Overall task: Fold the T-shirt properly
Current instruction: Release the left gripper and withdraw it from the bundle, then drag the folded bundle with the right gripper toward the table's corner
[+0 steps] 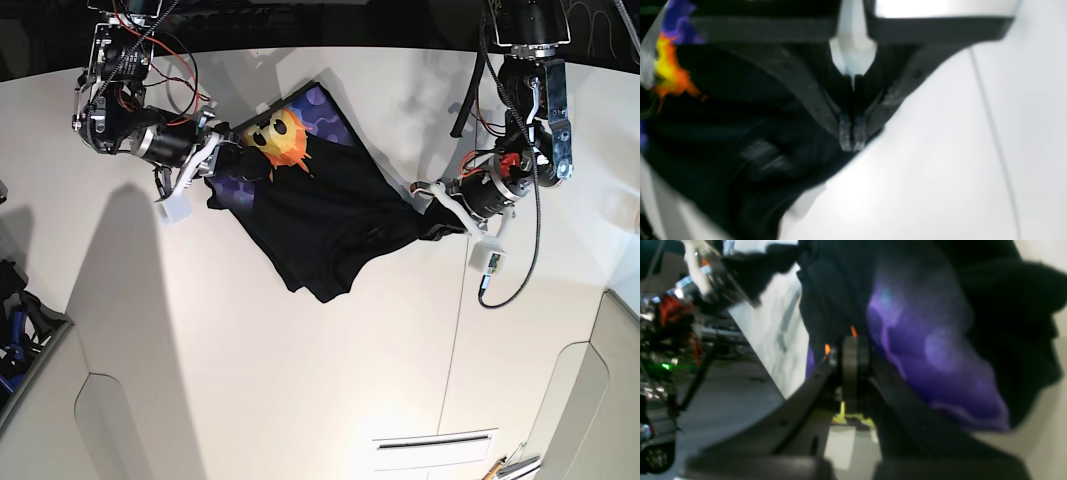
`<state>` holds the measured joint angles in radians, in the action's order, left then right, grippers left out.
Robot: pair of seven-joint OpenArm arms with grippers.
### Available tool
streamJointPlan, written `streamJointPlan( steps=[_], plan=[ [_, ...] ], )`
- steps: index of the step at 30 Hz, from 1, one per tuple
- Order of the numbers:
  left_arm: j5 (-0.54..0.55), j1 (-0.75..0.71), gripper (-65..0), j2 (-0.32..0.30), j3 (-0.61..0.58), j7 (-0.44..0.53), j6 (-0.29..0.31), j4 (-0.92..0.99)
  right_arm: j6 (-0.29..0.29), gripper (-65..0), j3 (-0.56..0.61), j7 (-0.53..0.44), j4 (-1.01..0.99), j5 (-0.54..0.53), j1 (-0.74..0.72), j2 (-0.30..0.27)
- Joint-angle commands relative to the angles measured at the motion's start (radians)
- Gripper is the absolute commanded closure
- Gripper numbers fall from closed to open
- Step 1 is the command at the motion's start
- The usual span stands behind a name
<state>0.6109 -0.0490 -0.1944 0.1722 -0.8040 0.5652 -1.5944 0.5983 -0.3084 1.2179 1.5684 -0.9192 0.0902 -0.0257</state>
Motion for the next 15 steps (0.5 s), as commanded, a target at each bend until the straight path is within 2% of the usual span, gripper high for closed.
streamJointPlan(
  steps=[1,6,10,12,15],
  plan=[
    [0.029,0.018,0.0,-0.008,0.02,0.011,0.008,-0.043,0.005,0.0,-0.003,-0.013,0.051,-0.032,-0.013,-0.007],
    [0.059,0.013,0.0,-0.008,0.133,-0.001,0.008,-0.145,0.008,0.0,0.021,-0.013,0.21,-0.029,-0.022,-0.007],
    [0.067,0.012,0.0,-0.008,0.218,-0.009,0.007,-0.161,0.008,0.0,0.103,-0.022,0.243,0.018,-0.053,-0.007],
    [0.067,0.003,0.0,-0.008,0.245,-0.009,0.007,-0.161,0.008,0.0,0.169,-0.064,0.232,0.096,-0.072,-0.007],
    [0.067,-0.019,0.0,-0.009,0.266,-0.009,0.007,-0.161,0.005,0.0,0.28,-0.196,0.183,0.269,-0.101,-0.007]
  ],
)
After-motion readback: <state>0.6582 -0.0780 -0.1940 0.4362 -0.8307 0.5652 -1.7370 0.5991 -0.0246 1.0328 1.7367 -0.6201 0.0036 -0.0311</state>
